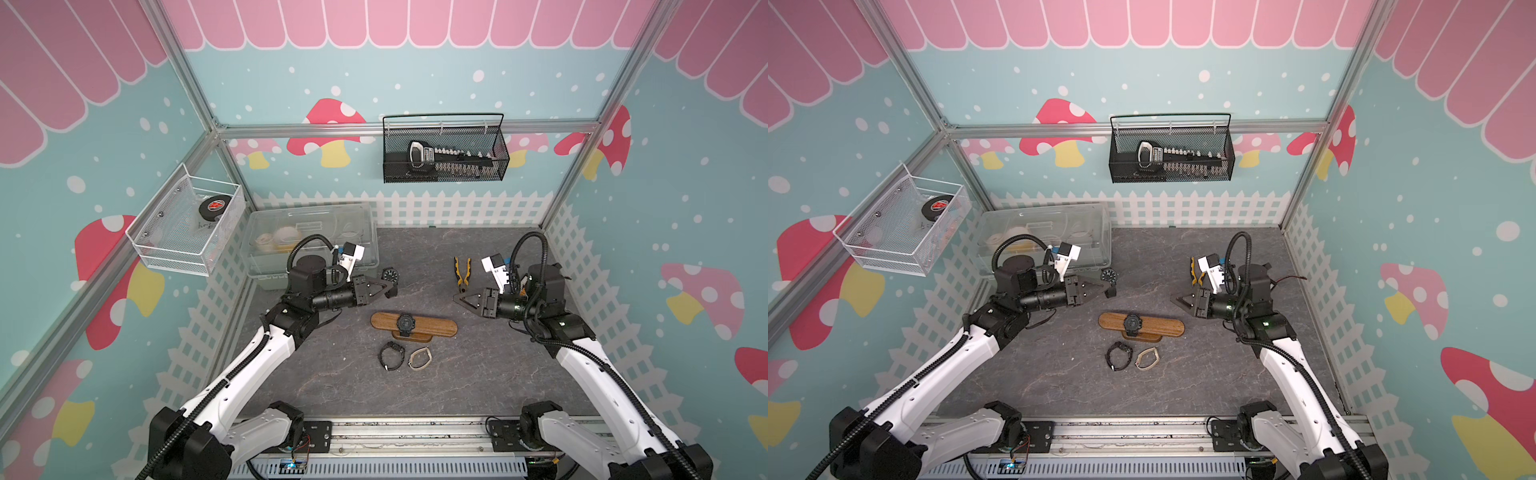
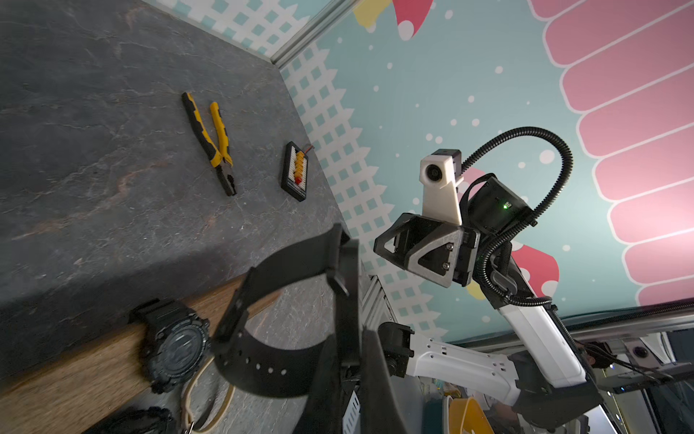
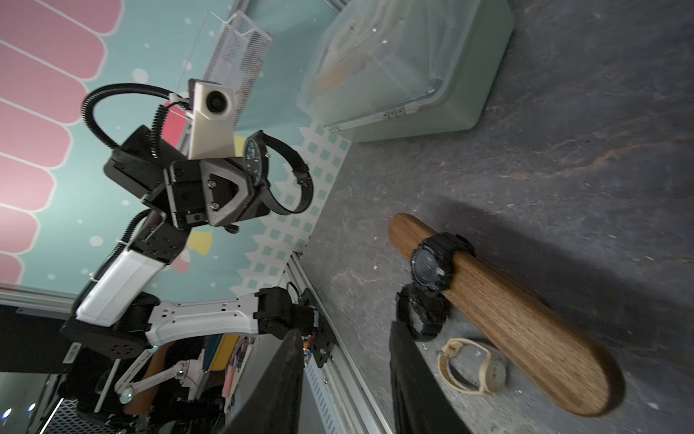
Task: Place watch on stand
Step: Pick up the watch at the center of the board, then place the watch on the stand.
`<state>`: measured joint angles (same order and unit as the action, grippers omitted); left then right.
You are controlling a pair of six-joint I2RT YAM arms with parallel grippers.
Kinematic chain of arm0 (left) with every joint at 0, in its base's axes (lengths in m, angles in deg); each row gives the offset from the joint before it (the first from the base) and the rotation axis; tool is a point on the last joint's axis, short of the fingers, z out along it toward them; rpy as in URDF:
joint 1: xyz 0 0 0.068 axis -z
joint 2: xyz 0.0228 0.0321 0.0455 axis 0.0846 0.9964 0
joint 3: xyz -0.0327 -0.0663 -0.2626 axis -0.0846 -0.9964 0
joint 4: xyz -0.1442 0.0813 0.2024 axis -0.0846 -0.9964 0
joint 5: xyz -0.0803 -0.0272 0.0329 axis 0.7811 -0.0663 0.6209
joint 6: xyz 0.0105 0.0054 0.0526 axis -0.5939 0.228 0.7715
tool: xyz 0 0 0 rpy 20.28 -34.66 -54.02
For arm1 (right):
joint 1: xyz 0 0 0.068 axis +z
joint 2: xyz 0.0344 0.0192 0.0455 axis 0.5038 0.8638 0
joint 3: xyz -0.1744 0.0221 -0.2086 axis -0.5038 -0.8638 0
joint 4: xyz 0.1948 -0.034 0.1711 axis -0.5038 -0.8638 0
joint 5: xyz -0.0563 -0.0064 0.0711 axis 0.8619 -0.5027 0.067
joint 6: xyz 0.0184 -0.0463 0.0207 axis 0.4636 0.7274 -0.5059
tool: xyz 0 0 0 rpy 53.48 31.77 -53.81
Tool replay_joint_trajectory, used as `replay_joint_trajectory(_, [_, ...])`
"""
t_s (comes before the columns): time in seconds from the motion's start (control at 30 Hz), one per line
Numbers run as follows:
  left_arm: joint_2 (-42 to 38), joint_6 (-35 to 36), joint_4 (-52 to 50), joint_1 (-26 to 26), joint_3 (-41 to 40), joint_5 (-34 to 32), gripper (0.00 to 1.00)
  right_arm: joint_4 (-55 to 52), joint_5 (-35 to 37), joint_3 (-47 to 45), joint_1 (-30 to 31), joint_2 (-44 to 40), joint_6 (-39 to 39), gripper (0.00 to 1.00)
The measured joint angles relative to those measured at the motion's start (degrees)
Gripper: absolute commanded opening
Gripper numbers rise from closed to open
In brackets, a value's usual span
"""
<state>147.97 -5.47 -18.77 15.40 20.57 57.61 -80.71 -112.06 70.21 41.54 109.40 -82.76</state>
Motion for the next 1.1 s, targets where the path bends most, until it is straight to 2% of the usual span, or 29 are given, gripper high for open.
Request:
replay_joint_trajectory(0.23, [0.04, -0.13, -0.13, -5.05, -6.99, 1.95, 0.00, -8.35, 5.40, 0.00, 0.00, 2.80, 4.76, 0.33])
replay_joint_trajectory(0.5, [2.19, -0.96, 3.89, -9.03, -12.02, 2.99, 0.00, -11.82, 8.20, -0.02, 0.00, 6.45, 6.97, 0.33])
replay_joint_trajectory(0.7, [5.90, -1.81, 6.10, -9.31, -14.34, 3.02, 0.00, -13.64, 10.32, -0.04, 0.00, 8.15, 8.09, 0.33])
replay_joint_trajectory(1.1, [8.09, -3.04, 7.43, -9.35, -16.46, 0.74, 0.00, -14.64, 12.09, -0.46, 0.00, 10.16, 9.05, 0.32])
